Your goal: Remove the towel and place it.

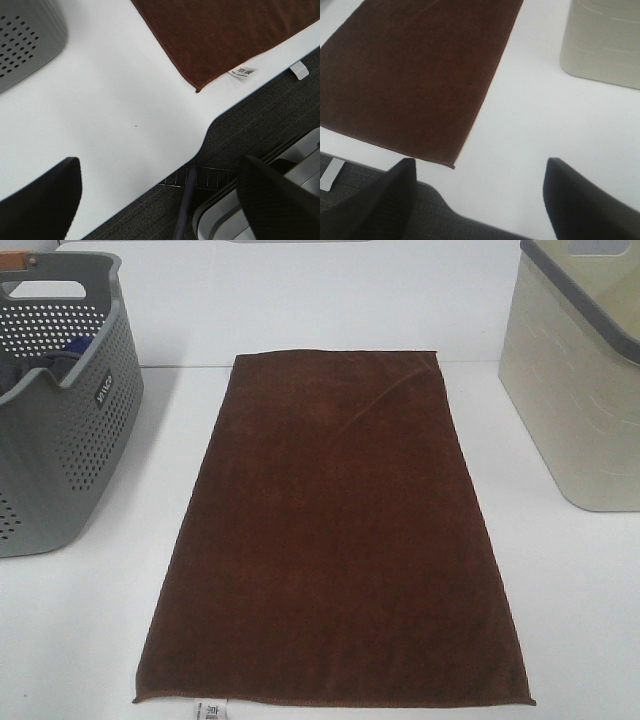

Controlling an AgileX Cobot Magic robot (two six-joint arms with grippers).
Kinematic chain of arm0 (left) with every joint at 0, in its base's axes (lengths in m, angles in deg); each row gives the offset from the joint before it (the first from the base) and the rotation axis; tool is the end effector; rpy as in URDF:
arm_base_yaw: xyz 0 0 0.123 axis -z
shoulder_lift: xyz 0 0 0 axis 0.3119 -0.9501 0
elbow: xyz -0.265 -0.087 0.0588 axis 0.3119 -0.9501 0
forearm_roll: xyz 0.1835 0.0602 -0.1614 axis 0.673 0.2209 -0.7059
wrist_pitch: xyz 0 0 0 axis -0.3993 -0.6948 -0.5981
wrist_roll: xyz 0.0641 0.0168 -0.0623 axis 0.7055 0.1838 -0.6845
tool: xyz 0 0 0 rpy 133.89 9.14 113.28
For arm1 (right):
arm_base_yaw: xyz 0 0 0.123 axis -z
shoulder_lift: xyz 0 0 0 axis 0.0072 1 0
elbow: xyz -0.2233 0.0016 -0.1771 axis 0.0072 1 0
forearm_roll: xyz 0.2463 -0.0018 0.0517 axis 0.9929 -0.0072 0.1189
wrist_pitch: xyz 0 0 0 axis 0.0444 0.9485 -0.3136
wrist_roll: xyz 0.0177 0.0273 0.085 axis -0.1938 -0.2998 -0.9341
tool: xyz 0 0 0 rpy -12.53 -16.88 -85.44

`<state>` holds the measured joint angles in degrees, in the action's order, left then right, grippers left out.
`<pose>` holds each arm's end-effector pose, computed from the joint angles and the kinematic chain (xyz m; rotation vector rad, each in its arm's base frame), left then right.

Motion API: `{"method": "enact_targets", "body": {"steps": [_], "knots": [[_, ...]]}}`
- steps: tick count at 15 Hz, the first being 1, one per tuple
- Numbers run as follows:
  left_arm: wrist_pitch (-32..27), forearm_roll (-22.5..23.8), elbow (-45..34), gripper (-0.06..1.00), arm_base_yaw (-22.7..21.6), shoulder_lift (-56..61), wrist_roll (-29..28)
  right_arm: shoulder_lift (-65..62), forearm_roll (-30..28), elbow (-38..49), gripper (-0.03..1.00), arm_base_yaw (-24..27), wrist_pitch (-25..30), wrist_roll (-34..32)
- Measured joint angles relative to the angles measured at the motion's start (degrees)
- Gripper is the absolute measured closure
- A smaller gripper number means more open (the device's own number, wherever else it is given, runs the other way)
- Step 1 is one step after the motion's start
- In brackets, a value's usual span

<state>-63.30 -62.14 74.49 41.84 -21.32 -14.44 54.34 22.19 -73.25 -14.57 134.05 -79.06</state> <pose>0.0547 -0.0308 0.2656 0.6566 2.3978 -0.2191 0.0141 0.0090 0.2767 -0.3433 2.1733 0.1817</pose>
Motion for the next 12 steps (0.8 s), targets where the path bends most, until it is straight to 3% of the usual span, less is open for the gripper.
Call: {"method": "enact_targets", "body": {"steps": [12], "knots": [[0.0, -1.15, 0.0, 0.14, 0.0, 0.0, 1.26, -0.46, 1.49, 0.11, 0.29, 0.0, -0.34, 2.46]]}}
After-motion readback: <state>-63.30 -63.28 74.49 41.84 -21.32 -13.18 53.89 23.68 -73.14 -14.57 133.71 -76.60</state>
